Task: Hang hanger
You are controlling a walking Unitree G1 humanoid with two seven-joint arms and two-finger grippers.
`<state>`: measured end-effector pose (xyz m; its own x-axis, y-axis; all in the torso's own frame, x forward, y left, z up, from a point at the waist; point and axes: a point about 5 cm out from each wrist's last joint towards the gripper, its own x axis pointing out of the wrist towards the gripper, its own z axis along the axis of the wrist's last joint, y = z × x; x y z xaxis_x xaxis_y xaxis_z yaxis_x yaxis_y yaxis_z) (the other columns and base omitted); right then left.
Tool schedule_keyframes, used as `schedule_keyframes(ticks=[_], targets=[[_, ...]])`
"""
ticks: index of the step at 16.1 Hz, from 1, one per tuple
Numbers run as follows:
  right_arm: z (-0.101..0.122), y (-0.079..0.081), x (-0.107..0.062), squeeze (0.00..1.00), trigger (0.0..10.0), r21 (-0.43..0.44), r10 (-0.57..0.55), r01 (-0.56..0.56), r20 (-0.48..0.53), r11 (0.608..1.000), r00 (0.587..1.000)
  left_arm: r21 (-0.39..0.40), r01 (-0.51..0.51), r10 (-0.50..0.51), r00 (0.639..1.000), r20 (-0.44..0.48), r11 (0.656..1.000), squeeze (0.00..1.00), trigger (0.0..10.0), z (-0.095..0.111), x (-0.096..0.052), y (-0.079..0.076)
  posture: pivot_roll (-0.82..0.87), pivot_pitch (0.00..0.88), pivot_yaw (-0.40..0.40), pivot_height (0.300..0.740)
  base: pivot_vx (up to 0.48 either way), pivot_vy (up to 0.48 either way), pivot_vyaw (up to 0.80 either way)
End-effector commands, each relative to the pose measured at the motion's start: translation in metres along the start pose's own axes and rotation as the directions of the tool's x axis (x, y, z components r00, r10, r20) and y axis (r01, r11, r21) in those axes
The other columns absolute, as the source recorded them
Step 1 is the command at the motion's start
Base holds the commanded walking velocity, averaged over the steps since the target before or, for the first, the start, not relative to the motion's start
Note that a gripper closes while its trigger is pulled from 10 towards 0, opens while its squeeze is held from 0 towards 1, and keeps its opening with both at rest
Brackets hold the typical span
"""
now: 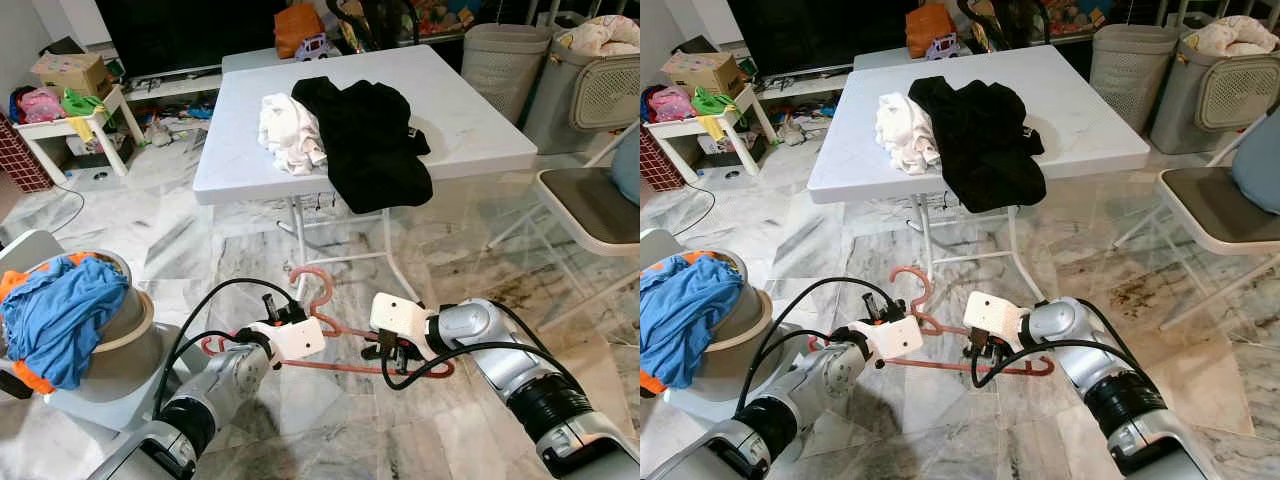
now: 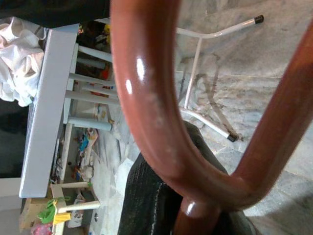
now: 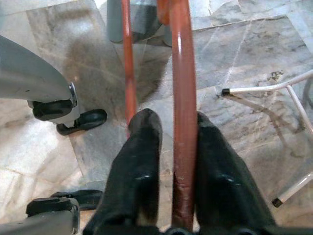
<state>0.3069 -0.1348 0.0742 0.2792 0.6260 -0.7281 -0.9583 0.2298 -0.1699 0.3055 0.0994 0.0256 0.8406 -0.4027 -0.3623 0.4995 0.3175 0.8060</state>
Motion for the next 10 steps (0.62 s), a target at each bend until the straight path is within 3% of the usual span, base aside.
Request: schedule_keyframes(ticks=[1, 9, 10], targets=[[0.0040, -0.0031, 0.0003, 0.00, 0.0, -0.019, -0.002, 0.002, -0.006, 1.000, 1.000, 0.012, -0.036, 0.036, 0.999, -0.001, 0.999, 0.00, 10.0, -0.0007, 0.0021, 0.0098, -0.09, 0.000, 0.096, 0.740, 0.000, 0.000, 0.00], [0.0077, -0.0072, -0.0001, 0.00, 0.0, -0.025, -0.018, 0.018, 0.009, 1.000, 1.000, -0.002, -0.028, 0.028, 1.000, -0.001, 1.000, 0.00, 10.0, 0.0000, 0.0028, 0.0071, -0.09, 0.000, 0.090, 0.740, 0.000, 0.000, 0.00], [0.0077, -0.0075, -0.0002, 0.00, 0.0, -0.025, -0.019, 0.020, 0.011, 0.999, 1.000, -0.057, -0.019, 0.019, 1.000, 0.004, 0.998, 1.00, 10.0, -0.0001, 0.0026, 0.0084, -0.09, 0.000, 0.090, 0.740, 0.000, 0.000, 0.00]])
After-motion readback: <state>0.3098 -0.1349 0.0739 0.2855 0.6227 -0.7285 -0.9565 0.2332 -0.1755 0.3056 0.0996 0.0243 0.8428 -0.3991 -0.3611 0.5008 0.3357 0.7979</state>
